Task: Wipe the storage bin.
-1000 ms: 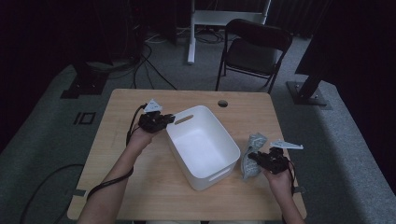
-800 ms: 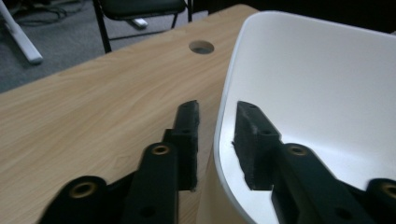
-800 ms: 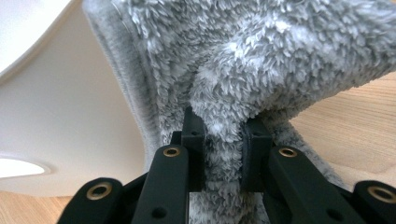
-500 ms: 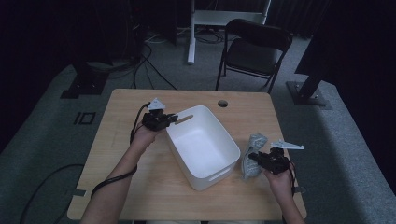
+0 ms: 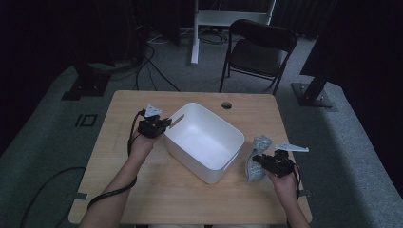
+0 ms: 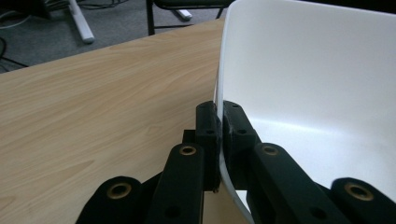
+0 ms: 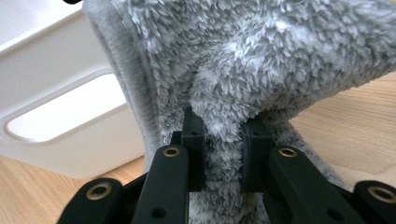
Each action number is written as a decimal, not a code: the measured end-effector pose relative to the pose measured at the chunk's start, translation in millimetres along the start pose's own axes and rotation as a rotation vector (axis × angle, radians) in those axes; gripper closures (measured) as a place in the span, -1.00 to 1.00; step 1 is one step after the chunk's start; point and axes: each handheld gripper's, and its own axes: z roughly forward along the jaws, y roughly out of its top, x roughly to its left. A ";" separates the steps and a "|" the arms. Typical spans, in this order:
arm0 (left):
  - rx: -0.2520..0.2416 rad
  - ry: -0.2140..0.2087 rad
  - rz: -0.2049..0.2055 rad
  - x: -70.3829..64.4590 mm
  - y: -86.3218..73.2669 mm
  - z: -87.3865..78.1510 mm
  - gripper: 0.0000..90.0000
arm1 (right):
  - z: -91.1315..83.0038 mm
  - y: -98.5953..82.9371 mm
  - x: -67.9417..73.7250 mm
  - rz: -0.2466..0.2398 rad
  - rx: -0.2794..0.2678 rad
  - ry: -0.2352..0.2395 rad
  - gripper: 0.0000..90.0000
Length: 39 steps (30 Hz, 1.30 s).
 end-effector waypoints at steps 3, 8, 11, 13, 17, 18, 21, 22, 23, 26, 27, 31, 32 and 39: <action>-0.013 -0.002 -0.012 1.4 -4.8 -5.8 0.91 | 0.0 0.1 0.5 -0.002 -0.001 0.001 0.69; -0.011 0.026 -0.027 -0.5 -12.5 -18.4 0.89 | 0.4 0.5 1.8 -0.006 0.001 0.002 0.69; -0.026 0.031 -0.060 -2.0 -18.5 -25.2 0.87 | 0.6 0.6 2.7 -0.009 0.002 0.003 0.69; -0.040 0.028 -0.067 -3.1 -22.9 -29.7 0.85 | 1.7 0.6 3.4 -0.011 0.005 0.004 0.69; -0.066 0.018 -0.079 -3.1 -30.4 -37.6 0.78 | 2.1 2.0 6.0 -0.017 0.004 0.009 0.69; -0.070 0.019 -0.077 -3.2 -31.4 -39.7 0.79 | 1.5 3.2 7.5 -0.020 -0.001 0.012 0.69; -0.082 0.021 -0.083 -3.6 -35.6 -45.1 0.78 | 0.3 7.2 10.5 -0.030 -0.010 0.018 0.69; -0.091 0.023 -0.087 -4.1 -37.4 -46.6 0.78 | -0.1 8.8 11.5 -0.031 -0.015 0.021 0.69; -0.097 0.024 -0.089 -4.6 -38.8 -47.8 0.78 | -0.1 9.7 12.3 -0.034 -0.017 0.022 0.69; -0.090 0.011 -0.080 -4.1 -39.6 -50.8 0.72 | 0.5 11.0 14.3 -0.040 -0.015 0.025 0.69; -0.097 0.009 -0.080 -4.5 -40.8 -52.2 0.68 | 0.9 11.1 14.5 -0.042 -0.014 0.026 0.69; -0.108 0.012 -0.069 -7.0 -43.5 -52.8 0.62 | -1.7 14.2 17.7 -0.051 -0.024 0.034 0.69; -0.110 0.015 -0.066 -7.4 -43.8 -53.0 0.62 | -3.0 16.1 18.4 -0.053 -0.029 0.036 0.69; -0.112 0.037 -0.067 -10.4 -44.0 -53.5 0.62 | -10.4 32.9 24.2 -0.066 -0.081 0.055 0.69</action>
